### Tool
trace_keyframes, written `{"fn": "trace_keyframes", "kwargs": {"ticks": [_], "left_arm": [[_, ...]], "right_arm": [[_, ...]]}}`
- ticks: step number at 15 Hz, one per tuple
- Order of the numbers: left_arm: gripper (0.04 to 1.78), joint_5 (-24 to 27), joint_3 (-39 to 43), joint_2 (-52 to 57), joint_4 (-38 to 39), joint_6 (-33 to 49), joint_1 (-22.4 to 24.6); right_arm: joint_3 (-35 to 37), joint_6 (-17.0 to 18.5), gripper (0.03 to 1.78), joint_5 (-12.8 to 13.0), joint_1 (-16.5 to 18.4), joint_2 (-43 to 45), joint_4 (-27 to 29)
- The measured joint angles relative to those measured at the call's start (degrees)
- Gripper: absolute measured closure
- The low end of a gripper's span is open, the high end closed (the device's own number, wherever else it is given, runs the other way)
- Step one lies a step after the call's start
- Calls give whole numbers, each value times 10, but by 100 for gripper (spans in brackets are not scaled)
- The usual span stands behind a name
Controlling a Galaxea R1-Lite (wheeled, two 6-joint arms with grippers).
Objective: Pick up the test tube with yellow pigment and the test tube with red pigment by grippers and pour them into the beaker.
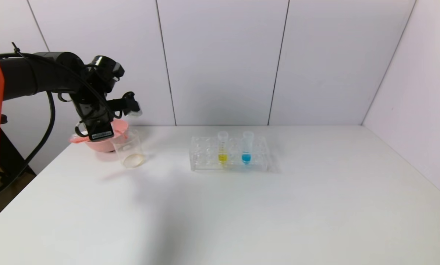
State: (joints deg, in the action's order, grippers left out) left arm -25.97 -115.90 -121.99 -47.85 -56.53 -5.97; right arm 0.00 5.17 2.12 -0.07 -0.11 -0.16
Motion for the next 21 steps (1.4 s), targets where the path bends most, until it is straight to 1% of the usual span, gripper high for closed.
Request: {"fn": "trace_keyframes", "kwargs": {"ticks": [3,10,16,19,21], "left_arm": [[140,-21,0,-4,0,-6,-3],[140,-34,0,-6,2,-14,-12],[140,-79,0,-8,5,-35,-28],[140,-113,0,-12,6,-40,-32],[140,-116,0,-12,6,-41,-34]], "right_arm": [[0,0,10,0,0,0,0],[0,0,10,0,0,0,0],[0,0,10,0,0,0,0],[0,0,10,0,0,0,0],[0,0,10,0,0,0,0]]}}
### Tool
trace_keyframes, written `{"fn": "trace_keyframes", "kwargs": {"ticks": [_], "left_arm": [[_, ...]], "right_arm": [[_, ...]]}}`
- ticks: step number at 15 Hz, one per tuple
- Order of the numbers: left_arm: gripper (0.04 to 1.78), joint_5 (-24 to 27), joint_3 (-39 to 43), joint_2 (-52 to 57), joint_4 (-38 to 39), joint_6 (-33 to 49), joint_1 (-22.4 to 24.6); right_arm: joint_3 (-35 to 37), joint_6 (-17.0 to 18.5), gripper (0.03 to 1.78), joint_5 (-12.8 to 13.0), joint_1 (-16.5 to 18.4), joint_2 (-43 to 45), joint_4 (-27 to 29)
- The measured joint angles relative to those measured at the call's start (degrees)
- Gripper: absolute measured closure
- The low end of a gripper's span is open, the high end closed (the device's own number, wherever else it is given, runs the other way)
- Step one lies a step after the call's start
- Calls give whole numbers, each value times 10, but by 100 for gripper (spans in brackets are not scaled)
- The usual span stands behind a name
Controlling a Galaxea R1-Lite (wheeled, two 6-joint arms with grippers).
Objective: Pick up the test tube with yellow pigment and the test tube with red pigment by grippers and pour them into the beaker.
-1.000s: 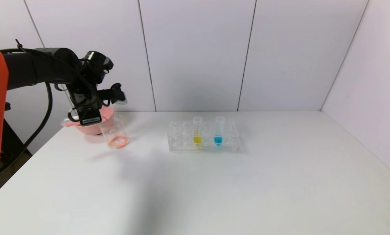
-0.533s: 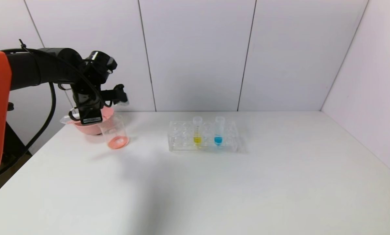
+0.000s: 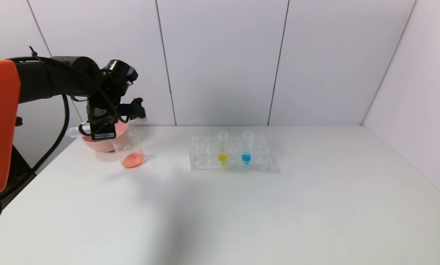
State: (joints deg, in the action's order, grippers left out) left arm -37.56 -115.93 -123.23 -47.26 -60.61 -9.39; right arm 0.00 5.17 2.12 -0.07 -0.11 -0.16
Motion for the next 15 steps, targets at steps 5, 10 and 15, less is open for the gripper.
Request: {"fn": "trace_keyframes", "kwargs": {"ticks": [5,10,15], "left_arm": [[140,43,3,17,12,27,6],[140,203,14,51,48,179,54],[140,259,61,78,160,428,64]], "right_arm": [[0,0,10,0,0,0,0],[0,0,10,0,0,0,0],[0,0,10,0,0,0,0]]}}
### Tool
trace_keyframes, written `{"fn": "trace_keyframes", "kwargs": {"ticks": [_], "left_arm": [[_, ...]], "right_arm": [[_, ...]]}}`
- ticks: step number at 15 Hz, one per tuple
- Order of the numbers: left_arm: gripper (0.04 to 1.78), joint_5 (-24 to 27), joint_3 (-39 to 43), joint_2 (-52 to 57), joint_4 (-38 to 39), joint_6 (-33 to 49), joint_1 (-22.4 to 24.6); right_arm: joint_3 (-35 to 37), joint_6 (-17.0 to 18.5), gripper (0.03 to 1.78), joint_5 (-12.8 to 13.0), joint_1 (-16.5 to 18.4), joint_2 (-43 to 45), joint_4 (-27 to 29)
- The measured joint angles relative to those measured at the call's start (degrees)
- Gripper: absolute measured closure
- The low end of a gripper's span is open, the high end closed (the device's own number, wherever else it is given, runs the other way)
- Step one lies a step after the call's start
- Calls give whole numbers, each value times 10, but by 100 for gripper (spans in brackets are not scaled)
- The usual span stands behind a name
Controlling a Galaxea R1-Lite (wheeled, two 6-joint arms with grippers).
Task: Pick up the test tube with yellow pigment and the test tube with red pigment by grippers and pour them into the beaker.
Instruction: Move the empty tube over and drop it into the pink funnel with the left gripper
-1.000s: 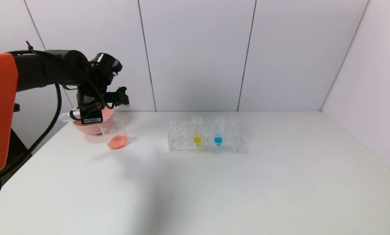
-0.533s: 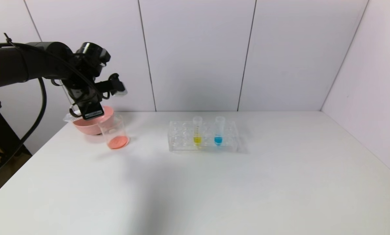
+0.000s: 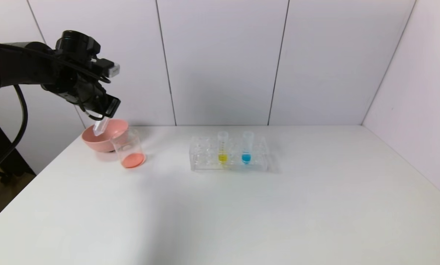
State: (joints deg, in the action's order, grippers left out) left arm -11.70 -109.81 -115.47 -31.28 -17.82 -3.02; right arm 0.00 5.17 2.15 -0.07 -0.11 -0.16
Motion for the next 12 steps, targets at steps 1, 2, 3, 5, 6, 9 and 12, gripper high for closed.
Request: {"fn": "trace_keyframes", "kwargs": {"ticks": [1,2,3,5,6,9,12], "left_arm": [[140,0,28,12,26,43,1],[140,0,59,26,53,79,2],[140,-1,99,43,88,117,2],[140,-5,171,76,160,166,6],[140,-9,213,93,199,181,9],[140,-33,358,139,337,199,19],[140,-47,511,165,533,200,27]], "right_arm": [[0,0,10,0,0,0,0],[0,0,10,0,0,0,0],[0,0,10,0,0,0,0],[0,0,10,0,0,0,0],[0,0,10,0,0,0,0],[0,0,10,0,0,0,0],[0,0,10,0,0,0,0]]}}
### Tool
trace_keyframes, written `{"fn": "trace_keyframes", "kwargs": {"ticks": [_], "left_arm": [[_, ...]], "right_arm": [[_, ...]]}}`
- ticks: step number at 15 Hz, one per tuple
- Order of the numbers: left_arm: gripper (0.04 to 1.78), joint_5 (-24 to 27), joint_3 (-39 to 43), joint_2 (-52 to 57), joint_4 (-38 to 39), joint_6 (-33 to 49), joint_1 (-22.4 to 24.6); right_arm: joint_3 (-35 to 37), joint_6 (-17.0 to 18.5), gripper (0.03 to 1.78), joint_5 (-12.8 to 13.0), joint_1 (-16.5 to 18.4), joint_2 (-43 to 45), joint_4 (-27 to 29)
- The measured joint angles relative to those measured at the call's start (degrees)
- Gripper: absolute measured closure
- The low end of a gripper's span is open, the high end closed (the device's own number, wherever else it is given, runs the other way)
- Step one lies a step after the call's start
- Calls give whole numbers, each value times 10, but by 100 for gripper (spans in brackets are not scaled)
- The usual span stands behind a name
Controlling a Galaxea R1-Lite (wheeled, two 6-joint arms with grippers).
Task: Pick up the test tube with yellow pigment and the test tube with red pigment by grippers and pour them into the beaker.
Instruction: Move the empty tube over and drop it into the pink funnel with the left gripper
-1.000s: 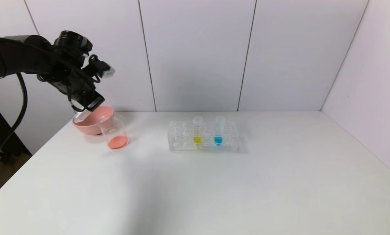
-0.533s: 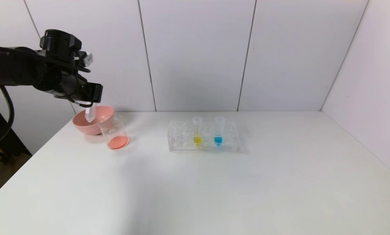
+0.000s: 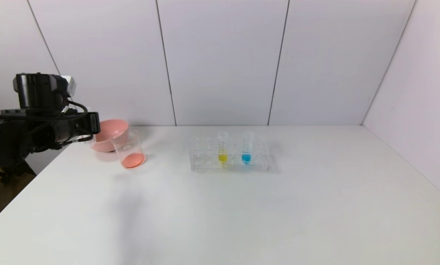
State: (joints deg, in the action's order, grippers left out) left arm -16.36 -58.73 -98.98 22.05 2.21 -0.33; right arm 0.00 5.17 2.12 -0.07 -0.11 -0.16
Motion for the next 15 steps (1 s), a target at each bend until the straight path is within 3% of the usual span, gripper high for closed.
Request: {"fn": "trace_keyframes", "kwargs": {"ticks": [3,6,10,15], "left_arm": [[140,-2,89,-15,221,7,16],[140,-3,104,-63,367,19,27],[140,-4,47,-152,402,19,33],[140,-3,-54,-243,371,16,37]], "right_arm": [[0,0,10,0,0,0,0],[0,0,10,0,0,0,0],[0,0,10,0,0,0,0],[0,0,10,0,0,0,0]]}}
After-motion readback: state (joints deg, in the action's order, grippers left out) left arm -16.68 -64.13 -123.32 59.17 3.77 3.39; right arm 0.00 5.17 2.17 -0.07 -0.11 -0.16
